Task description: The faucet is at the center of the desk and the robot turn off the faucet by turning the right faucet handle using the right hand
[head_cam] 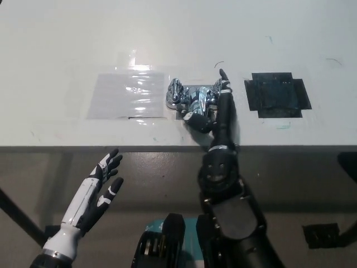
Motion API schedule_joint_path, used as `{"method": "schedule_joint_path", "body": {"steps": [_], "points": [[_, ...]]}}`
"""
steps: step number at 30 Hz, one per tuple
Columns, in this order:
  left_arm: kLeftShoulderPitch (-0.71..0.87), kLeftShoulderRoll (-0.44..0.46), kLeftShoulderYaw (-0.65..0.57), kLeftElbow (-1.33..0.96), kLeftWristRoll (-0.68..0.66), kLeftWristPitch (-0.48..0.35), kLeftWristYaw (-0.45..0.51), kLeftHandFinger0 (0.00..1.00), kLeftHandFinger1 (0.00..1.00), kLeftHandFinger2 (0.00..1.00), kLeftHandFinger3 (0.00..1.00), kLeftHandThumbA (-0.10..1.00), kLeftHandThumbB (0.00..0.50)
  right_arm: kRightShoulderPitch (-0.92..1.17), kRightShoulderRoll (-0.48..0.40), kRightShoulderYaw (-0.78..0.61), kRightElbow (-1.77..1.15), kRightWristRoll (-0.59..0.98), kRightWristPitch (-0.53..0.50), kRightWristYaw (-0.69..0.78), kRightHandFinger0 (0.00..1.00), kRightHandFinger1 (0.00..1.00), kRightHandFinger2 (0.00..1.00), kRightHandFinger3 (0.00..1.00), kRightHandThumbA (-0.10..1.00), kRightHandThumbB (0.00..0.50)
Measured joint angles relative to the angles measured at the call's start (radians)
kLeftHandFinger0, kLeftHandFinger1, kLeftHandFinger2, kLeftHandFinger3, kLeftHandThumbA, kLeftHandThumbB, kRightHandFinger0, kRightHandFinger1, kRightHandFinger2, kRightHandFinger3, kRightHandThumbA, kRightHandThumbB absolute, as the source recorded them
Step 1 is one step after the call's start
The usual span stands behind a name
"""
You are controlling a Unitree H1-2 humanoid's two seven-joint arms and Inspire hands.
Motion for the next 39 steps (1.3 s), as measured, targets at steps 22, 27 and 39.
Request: {"method": "schedule_joint_path", "body": {"steps": [22,27,39], "points": [[0.018,0.003,0.005,0.0,-0.005,-0.001,0.0,1.0,1.0,1.0,1.0,0.89,0.23,0.052,-0.112,-0.068,-0.315,-0.016,-0.2,-0.121,1.0,1.0,1.0,1.0,1.0,0.192],[0.017,0.003,0.006,0.001,-0.005,-0.002,0.0,1.0,1.0,1.0,1.0,0.89,0.227,0.124,-0.138,-0.086,-0.51,-0.016,-0.202,-0.115,1.0,1.0,1.0,1.0,1.0,0.248],[0.019,0.0,0.007,0.01,-0.008,-0.003,0.001,1.0,1.0,1.0,1.0,0.86,0.212,0.376,-0.31,0.04,-0.861,0.076,-0.251,0.038,1.0,1.0,1.0,1.0,1.0,0.247]]}}
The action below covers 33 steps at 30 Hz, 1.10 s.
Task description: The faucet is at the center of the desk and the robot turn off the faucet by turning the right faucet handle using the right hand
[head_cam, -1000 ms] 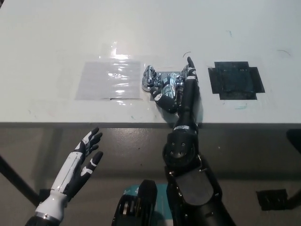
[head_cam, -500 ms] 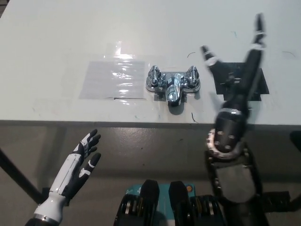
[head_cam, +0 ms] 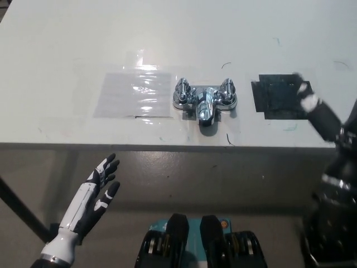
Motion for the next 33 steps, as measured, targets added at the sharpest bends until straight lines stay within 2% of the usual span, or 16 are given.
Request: {"method": "schedule_joint_path", "body": {"steps": [3,6,9,11,15,20,22,26,28,29,30,33], "points": [[0.003,-0.003,0.0,0.001,-0.006,-0.001,0.0,1.0,1.0,1.0,1.0,0.87,0.211,0.089,-0.079,0.05,-0.009,0.047,-0.016,0.066,1.0,1.0,1.0,1.0,1.0,0.257],[0.004,-0.004,0.003,0.001,-0.014,-0.003,0.0,1.0,1.0,1.0,1.0,0.87,0.212,0.176,-0.135,0.082,0.0,0.095,-0.042,0.126,1.0,1.0,1.0,1.0,1.0,0.208],[0.0,-0.006,0.011,0.001,-0.028,-0.011,0.0,1.0,1.0,1.0,1.0,0.88,0.212,0.243,-0.17,0.1,0.024,0.143,-0.074,0.184,1.0,1.0,1.0,1.0,1.0,0.189],[0.0,-0.008,0.014,0.001,-0.038,-0.02,0.0,1.0,1.0,1.0,1.0,0.87,0.205,0.278,-0.177,0.106,0.033,0.166,-0.09,0.213,1.0,1.0,1.0,1.0,1.0,0.194],[0.001,-0.014,0.022,0.009,-0.054,-0.046,0.0,1.0,1.0,1.0,1.0,0.92,0.237,0.325,-0.173,0.109,0.065,0.199,-0.123,0.258,1.0,1.0,1.0,1.0,1.0,0.259],[0.004,-0.016,0.035,0.02,-0.057,-0.073,0.001,1.0,1.0,1.0,1.0,0.96,0.287,0.347,-0.156,0.107,0.148,0.24,-0.158,0.301,1.0,1.0,1.0,1.0,1.0,0.239],[0.004,-0.018,0.042,0.028,-0.057,-0.082,0.001,1.0,1.0,1.0,1.0,0.96,0.268,0.349,-0.145,0.106,0.183,0.259,-0.17,0.319,1.0,1.0,1.0,1.0,1.0,0.217],[0.005,-0.019,0.052,0.035,-0.058,-0.09,0.002,1.0,1.0,1.0,1.0,0.93,0.27,0.358,-0.135,0.102,0.229,0.271,-0.192,0.345,1.0,1.0,1.0,1.0,1.0,0.207],[0.008,-0.021,0.055,0.036,-0.058,-0.094,0.003,1.0,1.0,1.0,1.0,0.93,0.266,0.365,-0.132,0.098,0.256,0.272,-0.201,0.357,1.0,1.0,1.0,1.0,1.0,0.212],[0.009,-0.022,0.055,0.037,-0.058,-0.095,0.004,1.0,1.0,1.0,1.0,0.93,0.264,0.368,-0.132,0.096,0.271,0.272,-0.205,0.362,1.0,1.0,1.0,1.0,1.0,0.239],[0.009,-0.024,0.056,0.038,-0.058,-0.096,0.004,1.0,1.0,1.0,1.0,0.93,0.263,0.371,-0.132,0.094,0.289,0.272,-0.21,0.369,1.0,1.0,1.0,1.0,1.0,0.247],[0.008,-0.028,0.056,0.038,-0.057,-0.097,0.004,1.0,1.0,1.0,1.0,0.93,0.253,0.373,-0.133,0.093,0.316,0.268,-0.218,0.381,1.0,1.0,1.0,1.0,1.0,0.25]]}}
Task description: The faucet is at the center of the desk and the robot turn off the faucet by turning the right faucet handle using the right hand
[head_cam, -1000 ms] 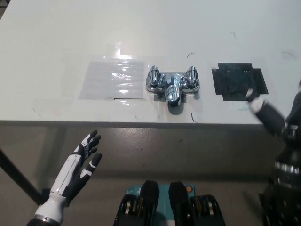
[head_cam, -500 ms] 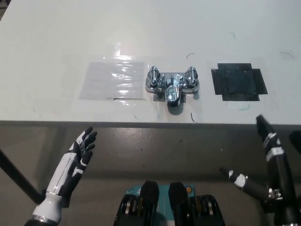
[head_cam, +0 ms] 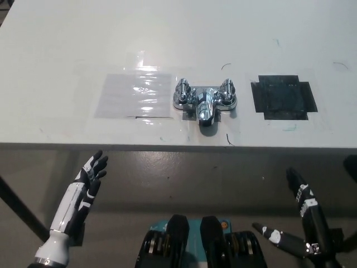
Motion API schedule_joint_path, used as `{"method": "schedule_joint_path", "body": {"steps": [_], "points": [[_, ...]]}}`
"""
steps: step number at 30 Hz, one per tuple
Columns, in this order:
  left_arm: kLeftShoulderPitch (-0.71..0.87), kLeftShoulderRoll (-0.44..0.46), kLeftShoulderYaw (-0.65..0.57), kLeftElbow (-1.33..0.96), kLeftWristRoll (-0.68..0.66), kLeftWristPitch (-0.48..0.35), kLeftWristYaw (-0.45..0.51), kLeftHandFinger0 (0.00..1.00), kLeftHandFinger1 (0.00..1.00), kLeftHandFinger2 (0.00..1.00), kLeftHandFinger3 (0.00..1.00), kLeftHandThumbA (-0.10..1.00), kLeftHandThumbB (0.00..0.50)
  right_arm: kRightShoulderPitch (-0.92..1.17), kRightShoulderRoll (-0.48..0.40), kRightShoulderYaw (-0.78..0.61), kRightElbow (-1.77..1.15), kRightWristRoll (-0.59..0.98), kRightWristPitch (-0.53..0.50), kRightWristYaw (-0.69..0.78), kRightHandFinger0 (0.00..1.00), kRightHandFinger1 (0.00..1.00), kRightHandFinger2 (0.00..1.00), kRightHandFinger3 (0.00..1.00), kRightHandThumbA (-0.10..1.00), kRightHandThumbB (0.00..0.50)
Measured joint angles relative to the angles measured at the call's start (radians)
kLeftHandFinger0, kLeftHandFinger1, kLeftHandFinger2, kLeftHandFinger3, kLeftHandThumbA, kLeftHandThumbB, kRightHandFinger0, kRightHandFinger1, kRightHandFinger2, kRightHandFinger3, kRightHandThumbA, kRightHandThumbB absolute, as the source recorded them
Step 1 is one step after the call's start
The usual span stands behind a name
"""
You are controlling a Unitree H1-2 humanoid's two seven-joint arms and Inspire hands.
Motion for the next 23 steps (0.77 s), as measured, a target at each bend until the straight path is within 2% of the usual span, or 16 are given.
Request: {"method": "schedule_joint_path", "body": {"steps": [4,9,11,18,19,23], "points": [[0.0,-0.001,0.001,0.003,0.001,-0.001,0.001,1.0,1.0,1.0,1.0,0.93,0.251,0.0,0.001,0.0,0.026,-0.003,-0.016,0.016,1.0,1.0,1.0,1.0,1.0,0.26],[0.009,-0.001,0.001,0.004,0.005,-0.003,0.002,1.0,1.0,1.0,1.0,0.93,0.225,0.001,0.007,-0.001,0.048,-0.005,-0.025,0.029,1.0,1.0,1.0,1.0,1.0,0.254],[0.012,-0.001,0.001,0.004,0.005,-0.003,0.002,1.0,1.0,1.0,1.0,0.92,0.23,0.001,0.011,-0.003,0.05,-0.005,-0.027,0.034,1.0,1.0,1.0,1.0,1.0,0.229],[0.035,-0.001,-0.002,0.003,0.01,-0.003,0.002,1.0,1.0,1.0,1.0,0.93,0.224,0.0,0.04,-0.027,0.05,-0.002,-0.037,0.044,1.0,1.0,1.0,1.0,1.0,0.273],[0.035,-0.001,-0.002,0.003,0.011,-0.003,0.002,1.0,1.0,1.0,1.0,0.93,0.226,-0.003,0.043,-0.032,0.05,-0.002,-0.037,0.045,1.0,1.0,1.0,1.0,1.0,0.255],[0.036,-0.001,-0.002,0.002,0.011,-0.003,0.002,1.0,1.0,1.0,1.0,0.92,0.237,-0.014,0.054,-0.048,0.053,-0.002,-0.038,0.05,1.0,1.0,1.0,1.0,1.0,0.257]]}}
